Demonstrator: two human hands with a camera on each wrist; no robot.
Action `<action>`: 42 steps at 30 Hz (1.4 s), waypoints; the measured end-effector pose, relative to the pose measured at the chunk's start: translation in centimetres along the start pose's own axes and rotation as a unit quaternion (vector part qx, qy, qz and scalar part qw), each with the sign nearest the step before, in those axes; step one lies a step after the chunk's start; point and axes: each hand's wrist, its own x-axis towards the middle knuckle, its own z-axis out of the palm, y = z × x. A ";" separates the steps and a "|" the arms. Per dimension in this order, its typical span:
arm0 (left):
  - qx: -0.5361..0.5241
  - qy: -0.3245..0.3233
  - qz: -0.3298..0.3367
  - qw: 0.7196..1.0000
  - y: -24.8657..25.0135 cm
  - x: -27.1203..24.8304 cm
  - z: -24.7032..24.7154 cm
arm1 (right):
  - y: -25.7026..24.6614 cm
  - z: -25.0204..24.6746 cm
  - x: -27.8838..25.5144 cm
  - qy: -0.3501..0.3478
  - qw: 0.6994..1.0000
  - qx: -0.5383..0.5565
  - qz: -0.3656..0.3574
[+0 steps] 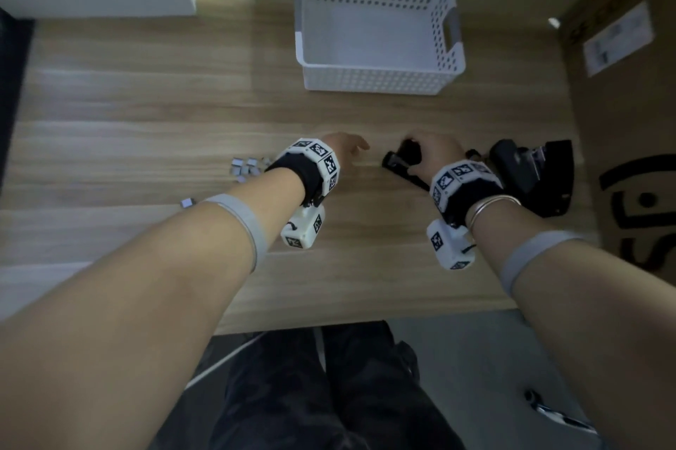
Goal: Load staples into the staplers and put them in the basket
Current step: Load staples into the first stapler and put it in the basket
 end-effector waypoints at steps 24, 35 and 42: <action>0.109 0.088 -0.019 0.990 -5.1 -0.3 -1.0 | 0.4 -0.4 2.0 -0.037 0.999 -0.012 -0.013; 0.094 0.100 -0.045 0.990 -12.1 -4.9 -5.0 | -0.3 -1.0 2.5 -0.019 0.999 -0.048 0.000; 0.140 0.058 -0.070 0.986 -13.8 -6.3 -4.4 | -4.1 0.3 1.7 0.028 0.999 0.000 -0.026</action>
